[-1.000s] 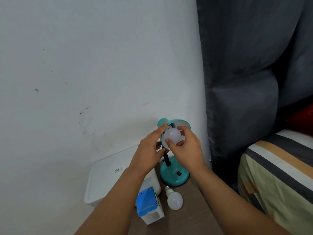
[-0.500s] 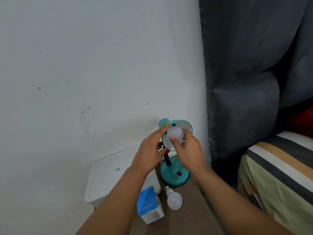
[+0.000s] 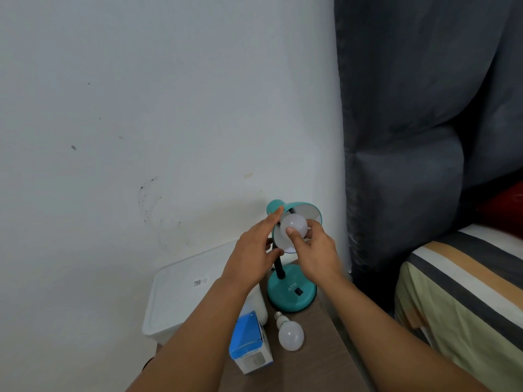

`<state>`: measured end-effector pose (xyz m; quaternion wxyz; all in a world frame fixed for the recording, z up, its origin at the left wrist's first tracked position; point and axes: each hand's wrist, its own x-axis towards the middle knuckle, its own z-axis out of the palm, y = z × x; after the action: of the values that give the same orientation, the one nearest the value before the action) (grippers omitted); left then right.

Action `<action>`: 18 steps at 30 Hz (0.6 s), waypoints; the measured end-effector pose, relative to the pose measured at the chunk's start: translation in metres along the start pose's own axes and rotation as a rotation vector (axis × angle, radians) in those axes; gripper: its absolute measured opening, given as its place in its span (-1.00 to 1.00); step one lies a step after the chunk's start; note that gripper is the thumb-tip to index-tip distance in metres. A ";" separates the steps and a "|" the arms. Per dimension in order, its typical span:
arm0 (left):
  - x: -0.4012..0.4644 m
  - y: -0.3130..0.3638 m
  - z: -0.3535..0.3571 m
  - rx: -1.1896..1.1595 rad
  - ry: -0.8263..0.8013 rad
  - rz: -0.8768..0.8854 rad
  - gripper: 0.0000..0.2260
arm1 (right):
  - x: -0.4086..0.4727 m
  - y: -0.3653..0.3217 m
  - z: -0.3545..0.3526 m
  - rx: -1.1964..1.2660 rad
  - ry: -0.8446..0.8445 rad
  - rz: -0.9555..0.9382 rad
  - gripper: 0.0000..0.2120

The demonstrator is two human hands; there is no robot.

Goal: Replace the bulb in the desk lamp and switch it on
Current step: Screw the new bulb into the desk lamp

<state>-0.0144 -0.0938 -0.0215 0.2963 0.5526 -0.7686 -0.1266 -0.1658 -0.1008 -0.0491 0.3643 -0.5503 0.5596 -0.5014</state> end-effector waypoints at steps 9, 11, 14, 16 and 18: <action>-0.015 0.012 -0.020 0.241 -0.096 0.010 -0.13 | -0.012 -0.005 -0.009 -0.019 0.014 0.003 -0.49; -0.024 0.016 -0.025 0.257 -0.094 -0.011 -0.17 | -0.016 -0.005 -0.014 -0.045 0.026 0.009 -0.47; -0.040 0.017 -0.037 0.255 -0.074 -0.047 -0.24 | -0.026 -0.010 -0.022 -0.060 0.057 -0.036 -0.52; -0.052 0.013 -0.042 0.238 -0.056 -0.078 -0.29 | -0.033 -0.012 -0.028 -0.072 0.083 -0.060 -0.55; -0.067 0.008 -0.049 0.222 -0.031 -0.108 -0.35 | -0.043 -0.015 -0.032 -0.079 0.103 -0.088 -0.59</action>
<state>0.0228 -0.0222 0.0007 0.2142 0.6207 -0.7514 -0.0648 -0.1868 -0.0519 -0.0332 0.2909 -0.5617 0.5721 -0.5221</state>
